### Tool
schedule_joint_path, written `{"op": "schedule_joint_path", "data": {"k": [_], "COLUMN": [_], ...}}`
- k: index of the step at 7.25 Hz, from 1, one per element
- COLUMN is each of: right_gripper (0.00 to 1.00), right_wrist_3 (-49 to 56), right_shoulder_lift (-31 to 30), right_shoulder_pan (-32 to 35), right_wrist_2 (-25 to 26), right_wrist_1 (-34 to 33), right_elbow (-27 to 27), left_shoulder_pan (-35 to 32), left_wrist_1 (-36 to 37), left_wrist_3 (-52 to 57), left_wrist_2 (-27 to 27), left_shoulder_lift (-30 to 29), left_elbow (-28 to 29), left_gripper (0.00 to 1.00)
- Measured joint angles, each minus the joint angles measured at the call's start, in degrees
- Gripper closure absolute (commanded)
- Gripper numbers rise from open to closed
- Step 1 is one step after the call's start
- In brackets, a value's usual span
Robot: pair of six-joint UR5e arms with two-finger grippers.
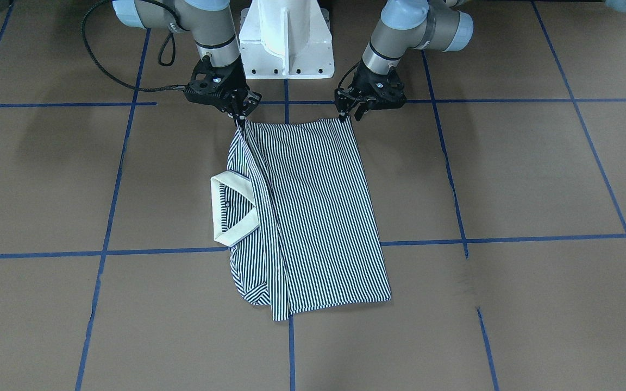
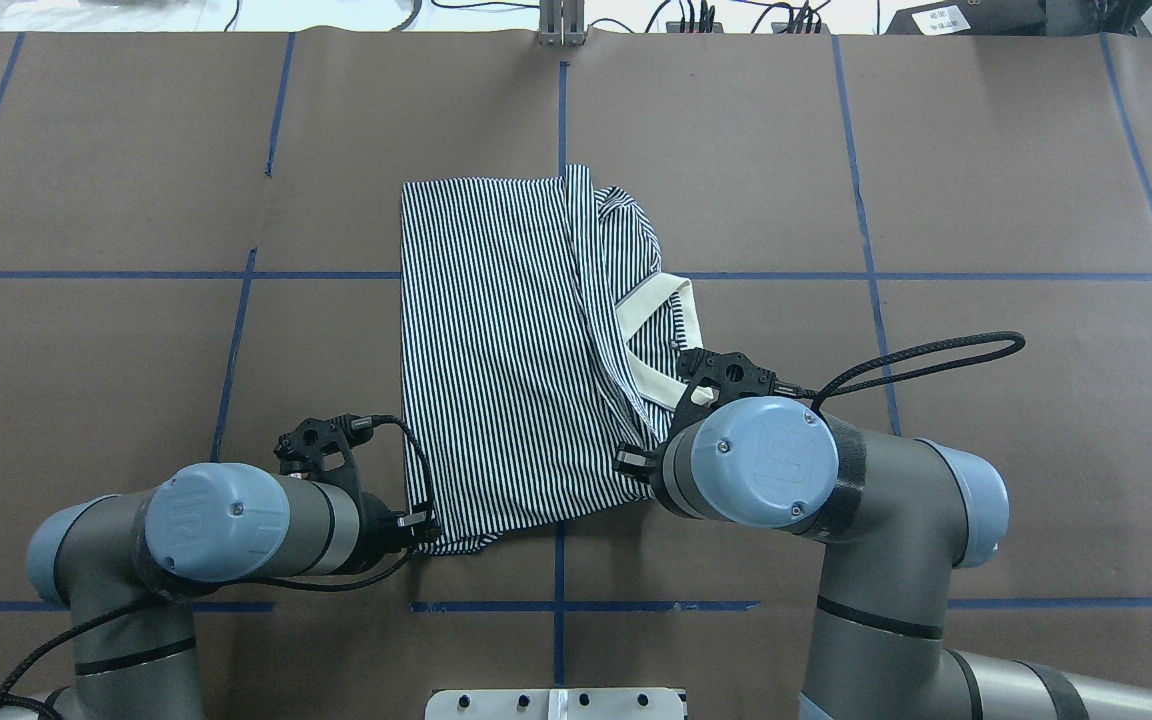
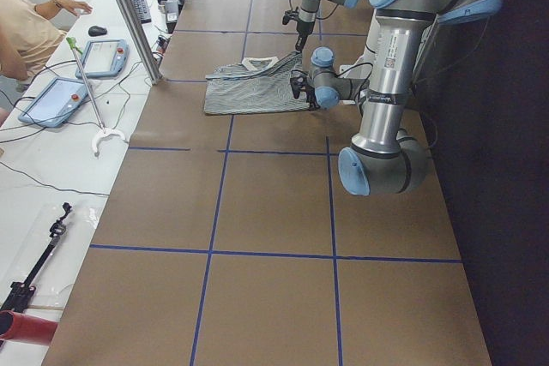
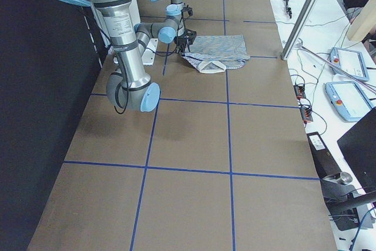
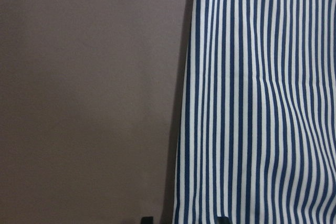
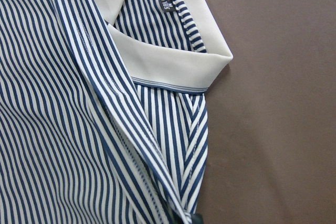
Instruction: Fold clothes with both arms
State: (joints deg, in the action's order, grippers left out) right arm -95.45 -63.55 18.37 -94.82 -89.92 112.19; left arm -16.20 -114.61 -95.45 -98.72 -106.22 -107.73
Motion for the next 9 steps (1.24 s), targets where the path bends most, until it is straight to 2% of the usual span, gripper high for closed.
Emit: {"op": "schedule_joint_path", "data": {"k": [1,4,5,6,8,9], "right_gripper": [1.0,1.0,1.0,1.0,1.0,1.0], "right_wrist_3": [0.0,0.0,-0.54,-2.85,-12.35,-16.84], "right_shoulder_lift": [0.0,-0.08,-0.23,-0.44,-3.63,-4.08], "right_shoulder_pan": [0.0,0.0,0.01,-0.06,-1.01,-1.44], "right_wrist_2": [-0.01,0.05,0.08,0.11,0.94,3.04], "right_wrist_1": [0.0,0.0,0.01,-0.03,-1.46,-2.96], "right_elbow": [0.02,0.04,0.2,1.12,9.09,12.51], "left_shoulder_pan": [0.03,-0.01,-0.17,-0.36,-0.55,-1.38], "left_wrist_1": [0.0,0.04,0.23,1.9,10.56,13.13], "left_wrist_3": [0.0,0.06,0.08,0.05,-0.9,-1.9], "left_wrist_2": [-0.04,-0.27,-0.37,-0.47,-1.38,-1.34], "left_shoulder_lift": [-0.42,-0.71,-0.5,-0.09,-0.16,-0.62], "left_elbow": [0.47,0.25,-1.42,-5.32,-15.92,-18.11], "left_gripper": [1.0,1.0,1.0,1.0,1.0,1.0]}}
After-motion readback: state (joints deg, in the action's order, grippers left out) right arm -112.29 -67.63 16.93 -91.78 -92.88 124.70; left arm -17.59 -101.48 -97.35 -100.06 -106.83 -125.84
